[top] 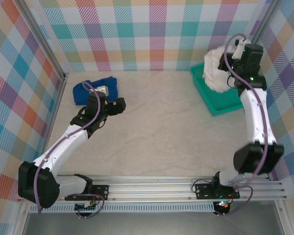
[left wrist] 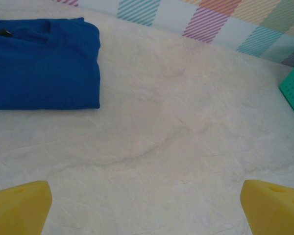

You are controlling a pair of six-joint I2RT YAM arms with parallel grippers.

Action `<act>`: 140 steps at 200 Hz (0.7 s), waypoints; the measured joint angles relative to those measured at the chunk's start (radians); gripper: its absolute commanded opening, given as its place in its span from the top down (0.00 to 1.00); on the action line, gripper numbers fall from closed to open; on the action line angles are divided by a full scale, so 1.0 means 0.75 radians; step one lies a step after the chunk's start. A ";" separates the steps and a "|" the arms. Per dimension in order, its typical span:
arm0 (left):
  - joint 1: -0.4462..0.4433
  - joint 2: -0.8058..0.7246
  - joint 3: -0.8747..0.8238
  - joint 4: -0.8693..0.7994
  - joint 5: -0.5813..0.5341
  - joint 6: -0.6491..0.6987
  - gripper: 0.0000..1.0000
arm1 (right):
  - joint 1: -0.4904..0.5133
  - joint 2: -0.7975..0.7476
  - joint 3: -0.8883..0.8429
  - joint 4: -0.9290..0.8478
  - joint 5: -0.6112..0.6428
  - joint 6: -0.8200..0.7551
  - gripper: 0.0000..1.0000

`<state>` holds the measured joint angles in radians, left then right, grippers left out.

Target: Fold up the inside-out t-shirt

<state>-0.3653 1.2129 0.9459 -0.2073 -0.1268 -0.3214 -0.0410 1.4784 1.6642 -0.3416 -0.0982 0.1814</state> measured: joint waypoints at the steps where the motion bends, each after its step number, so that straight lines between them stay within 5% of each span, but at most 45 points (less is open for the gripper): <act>1: 0.000 -0.002 -0.001 0.000 -0.003 0.000 0.01 | 0.004 -0.008 -0.001 0.005 -0.002 0.000 1.00; 39: 0.000 -0.020 -0.010 -0.003 -0.091 -0.011 0.01 | 0.271 -0.198 -0.015 0.116 -0.094 0.003 1.00; 110: 0.102 -0.044 -0.067 -0.039 -0.260 -0.106 0.00 | 0.651 -0.077 -0.282 0.089 -0.175 0.078 0.99; 119: 0.116 -0.043 -0.082 -0.039 -0.273 -0.116 0.00 | 0.669 -0.035 -0.348 0.096 -0.176 0.107 0.91; 133: 0.123 -0.028 -0.093 -0.037 -0.281 -0.125 0.00 | 0.692 0.057 -0.437 0.096 -0.192 0.153 0.56; 140: 0.124 -0.006 -0.091 -0.024 -0.278 -0.125 0.00 | 0.697 0.122 -0.465 0.084 -0.203 0.163 0.46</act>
<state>-0.2722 1.2083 0.8780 -0.2256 -0.3351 -0.4149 0.4820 1.5700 1.3151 -0.2783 -0.2504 0.3038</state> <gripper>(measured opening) 0.999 0.318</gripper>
